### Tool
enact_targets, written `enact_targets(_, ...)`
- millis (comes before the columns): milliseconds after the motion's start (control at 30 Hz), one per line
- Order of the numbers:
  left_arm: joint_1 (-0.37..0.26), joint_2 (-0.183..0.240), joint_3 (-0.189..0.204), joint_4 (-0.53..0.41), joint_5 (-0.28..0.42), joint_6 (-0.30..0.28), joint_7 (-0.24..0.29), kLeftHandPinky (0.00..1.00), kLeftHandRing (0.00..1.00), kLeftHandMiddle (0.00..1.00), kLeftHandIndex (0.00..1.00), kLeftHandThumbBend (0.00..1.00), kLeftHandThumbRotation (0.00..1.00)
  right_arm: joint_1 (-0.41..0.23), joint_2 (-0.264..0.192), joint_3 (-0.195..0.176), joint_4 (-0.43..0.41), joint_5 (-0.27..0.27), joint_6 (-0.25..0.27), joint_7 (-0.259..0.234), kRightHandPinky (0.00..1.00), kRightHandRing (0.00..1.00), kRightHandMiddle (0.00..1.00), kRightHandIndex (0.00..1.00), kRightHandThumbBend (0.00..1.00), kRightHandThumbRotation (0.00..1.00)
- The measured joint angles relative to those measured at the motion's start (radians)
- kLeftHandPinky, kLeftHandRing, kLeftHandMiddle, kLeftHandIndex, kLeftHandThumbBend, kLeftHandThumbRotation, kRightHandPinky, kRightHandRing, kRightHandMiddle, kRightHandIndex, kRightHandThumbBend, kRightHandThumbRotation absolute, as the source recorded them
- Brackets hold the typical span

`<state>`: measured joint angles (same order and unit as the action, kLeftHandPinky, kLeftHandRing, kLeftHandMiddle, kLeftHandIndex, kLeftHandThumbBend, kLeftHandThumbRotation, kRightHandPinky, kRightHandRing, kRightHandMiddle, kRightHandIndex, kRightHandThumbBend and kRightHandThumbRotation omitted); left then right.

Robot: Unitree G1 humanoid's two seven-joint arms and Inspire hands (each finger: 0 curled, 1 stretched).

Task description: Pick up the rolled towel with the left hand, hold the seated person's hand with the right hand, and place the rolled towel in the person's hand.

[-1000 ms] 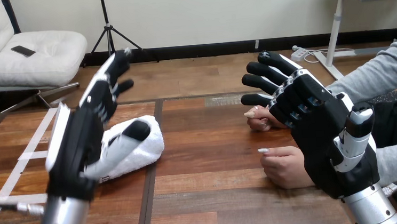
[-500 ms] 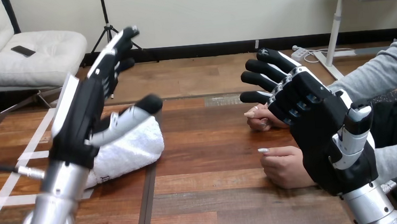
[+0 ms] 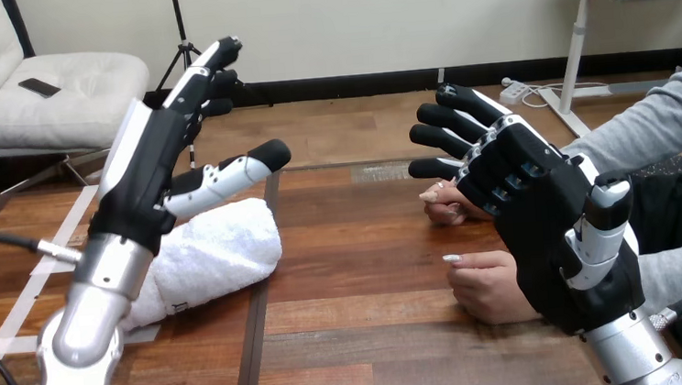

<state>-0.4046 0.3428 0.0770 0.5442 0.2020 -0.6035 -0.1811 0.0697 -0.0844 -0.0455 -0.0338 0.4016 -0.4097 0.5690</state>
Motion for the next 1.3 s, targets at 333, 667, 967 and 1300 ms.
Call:
enact_targets(333, -0.087, 0.050, -0.064, 0.134, 0.171, 0.009, 0.109, 0.78, 0.89, 0.91, 0.90, 0.89, 0.75, -0.006, 0.000, 0.000, 0.000, -0.003, -0.003, 0.000, 0.74, 0.84, 0.84, 0.85, 1.00, 1.00)
enact_targets(667, -0.164, 0.072, -0.133, 0.237, 0.288, 0.064, 0.186, 0.76, 0.89, 0.92, 0.90, 0.91, 0.78, -0.010, 0.000, 0.000, 0.001, -0.003, -0.009, 0.001, 0.74, 0.84, 0.84, 0.85, 1.00, 1.00)
enact_targets(967, -0.236, 0.076, -0.189, 0.331, 0.361, 0.119, 0.227, 0.76, 0.90, 0.93, 0.91, 0.91, 0.79, -0.011, 0.000, -0.001, 0.005, -0.003, -0.017, 0.002, 0.74, 0.83, 0.84, 0.84, 1.00, 1.00)
enact_targets(1300, -0.318, 0.074, -0.256, 0.444, 0.405, 0.172, 0.244, 0.77, 0.91, 0.93, 0.91, 0.92, 0.77, -0.012, 0.000, -0.001, 0.011, -0.003, -0.017, 0.007, 0.74, 0.83, 0.84, 0.84, 1.00, 1.00)
